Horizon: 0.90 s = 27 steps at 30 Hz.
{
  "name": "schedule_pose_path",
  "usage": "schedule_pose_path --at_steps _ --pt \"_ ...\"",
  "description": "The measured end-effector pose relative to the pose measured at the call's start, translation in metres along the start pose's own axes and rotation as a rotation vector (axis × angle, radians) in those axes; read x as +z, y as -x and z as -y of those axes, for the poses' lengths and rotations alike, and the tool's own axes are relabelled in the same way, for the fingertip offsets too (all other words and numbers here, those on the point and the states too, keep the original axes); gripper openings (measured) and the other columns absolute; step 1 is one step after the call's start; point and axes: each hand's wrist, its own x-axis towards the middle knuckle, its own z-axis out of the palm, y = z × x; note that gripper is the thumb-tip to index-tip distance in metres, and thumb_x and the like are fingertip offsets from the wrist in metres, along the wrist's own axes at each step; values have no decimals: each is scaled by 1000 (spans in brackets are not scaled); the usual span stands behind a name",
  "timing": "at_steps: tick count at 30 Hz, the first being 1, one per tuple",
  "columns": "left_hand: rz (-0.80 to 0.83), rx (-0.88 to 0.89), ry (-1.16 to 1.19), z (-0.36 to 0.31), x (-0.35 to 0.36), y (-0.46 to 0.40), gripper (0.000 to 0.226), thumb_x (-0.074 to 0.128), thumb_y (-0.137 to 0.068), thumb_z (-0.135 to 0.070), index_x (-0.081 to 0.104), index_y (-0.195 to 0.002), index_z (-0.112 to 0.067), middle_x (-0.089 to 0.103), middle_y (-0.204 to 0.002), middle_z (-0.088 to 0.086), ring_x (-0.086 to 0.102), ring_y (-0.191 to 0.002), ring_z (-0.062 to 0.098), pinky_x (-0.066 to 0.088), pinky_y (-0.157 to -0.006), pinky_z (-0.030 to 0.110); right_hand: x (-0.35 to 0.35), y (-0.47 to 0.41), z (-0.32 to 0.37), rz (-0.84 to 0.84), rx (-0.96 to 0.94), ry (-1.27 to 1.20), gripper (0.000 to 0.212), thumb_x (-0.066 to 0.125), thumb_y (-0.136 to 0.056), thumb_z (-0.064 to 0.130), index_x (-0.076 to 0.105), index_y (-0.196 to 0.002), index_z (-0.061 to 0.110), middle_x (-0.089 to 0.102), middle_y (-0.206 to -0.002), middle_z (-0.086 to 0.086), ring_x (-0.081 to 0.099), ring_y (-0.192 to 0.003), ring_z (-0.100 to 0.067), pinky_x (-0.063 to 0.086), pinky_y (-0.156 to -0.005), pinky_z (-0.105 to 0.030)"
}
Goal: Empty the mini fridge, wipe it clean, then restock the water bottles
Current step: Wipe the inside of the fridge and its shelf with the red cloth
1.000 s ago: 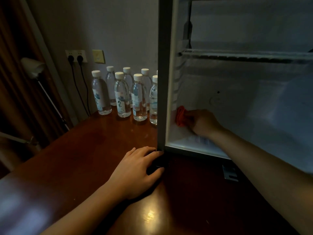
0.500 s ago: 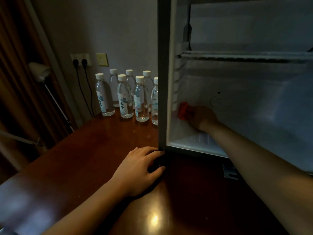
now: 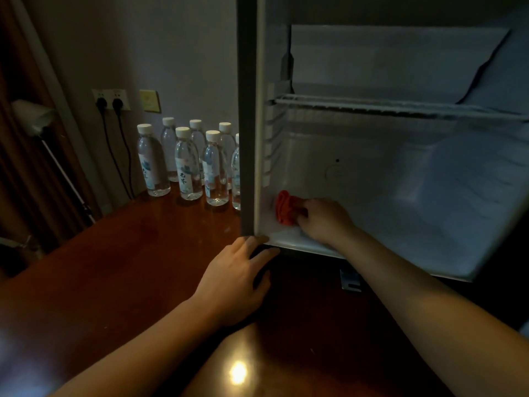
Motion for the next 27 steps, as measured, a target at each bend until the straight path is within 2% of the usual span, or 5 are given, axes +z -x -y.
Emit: schedule_pose_path --at_steps 3,7,10,22,27 --pt "0 27 -9 3 2 -3 54 46 -91 -47 45 -143 -33 40 -151 -3 35 -137 17 43 -102 30 2 -18 -9 28 86 19 36 54 -94 40 64 -126 25 66 -124 -9 63 -108 -30 47 -82 -31" --pt "78 130 27 7 6 -7 61 43 -94 -50 27 -152 -40 15 -163 -11 -2 -149 6 13 -112 27 3 -37 -20 14 14 -20 38 45 -99 49 52 -136 42 57 -138 -1 56 -123 -28 43 -97 -33" --pt "145 138 69 10 7 -9 62 41 -96 -50 18 -154 -43 0 -164 -17 -17 -145 0 5 -112 24 4 -51 -25 27 -6 17 40 43 -100 47 49 -139 42 51 -144 2 51 -129 -27 41 -102 -33" --pt "166 119 120 14 10 -10 60 39 -95 -51 23 -152 -44 1 -164 -19 -12 -148 0 10 -114 25 5 -40 -28 26 42 -98 42 40 -96 58 47 -136 50 50 -145 5 51 -129 -26 40 -106 -37" --pt "180 111 109 10 7 -9 57 31 -93 -53 29 -150 -47 -2 -164 -19 -14 -149 1 12 -115 27 4 -20 -31 10 101 -105 39 54 -94 39 57 -133 38 63 -130 -5 60 -115 -29 48 -95 -34"
